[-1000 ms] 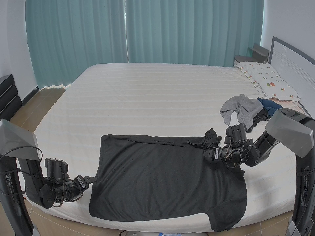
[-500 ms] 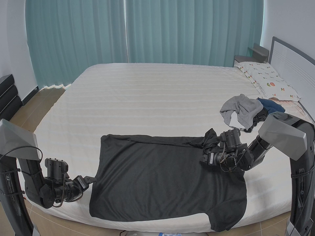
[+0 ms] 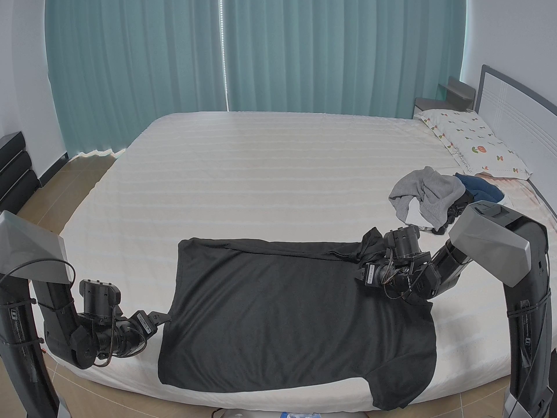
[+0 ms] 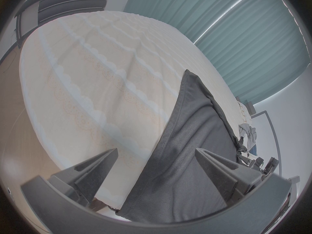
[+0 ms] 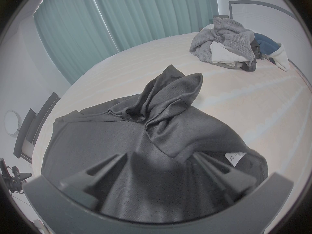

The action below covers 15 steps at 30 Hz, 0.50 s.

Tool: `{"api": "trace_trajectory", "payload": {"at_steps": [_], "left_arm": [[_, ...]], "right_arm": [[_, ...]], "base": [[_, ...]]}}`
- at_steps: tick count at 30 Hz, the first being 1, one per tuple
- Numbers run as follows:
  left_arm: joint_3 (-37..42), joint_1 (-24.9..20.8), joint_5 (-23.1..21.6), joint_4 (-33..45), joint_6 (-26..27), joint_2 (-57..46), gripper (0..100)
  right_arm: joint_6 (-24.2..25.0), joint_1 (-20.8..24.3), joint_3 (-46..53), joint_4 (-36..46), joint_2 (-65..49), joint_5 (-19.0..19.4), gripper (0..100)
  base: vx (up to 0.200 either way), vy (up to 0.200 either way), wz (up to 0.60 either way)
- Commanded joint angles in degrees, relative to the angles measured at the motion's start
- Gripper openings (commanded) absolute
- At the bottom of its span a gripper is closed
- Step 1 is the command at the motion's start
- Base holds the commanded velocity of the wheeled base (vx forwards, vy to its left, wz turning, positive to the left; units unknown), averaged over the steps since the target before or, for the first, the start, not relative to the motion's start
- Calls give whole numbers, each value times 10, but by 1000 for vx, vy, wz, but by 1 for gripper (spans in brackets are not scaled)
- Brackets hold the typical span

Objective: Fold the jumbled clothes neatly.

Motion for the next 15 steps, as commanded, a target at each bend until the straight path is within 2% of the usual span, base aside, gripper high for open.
{"api": "trace_trajectory", "payload": {"at_steps": [1, 15], "left_arm": [[0, 0, 0, 0, 0, 0, 100], [1, 0, 0, 0, 0, 0, 100]], "right_arm": [[1, -8, -3, -4, 0, -1, 0], [28, -61, -61, 0, -4, -1, 0]], "base": [[0, 0, 0], [0, 0, 0]]}}
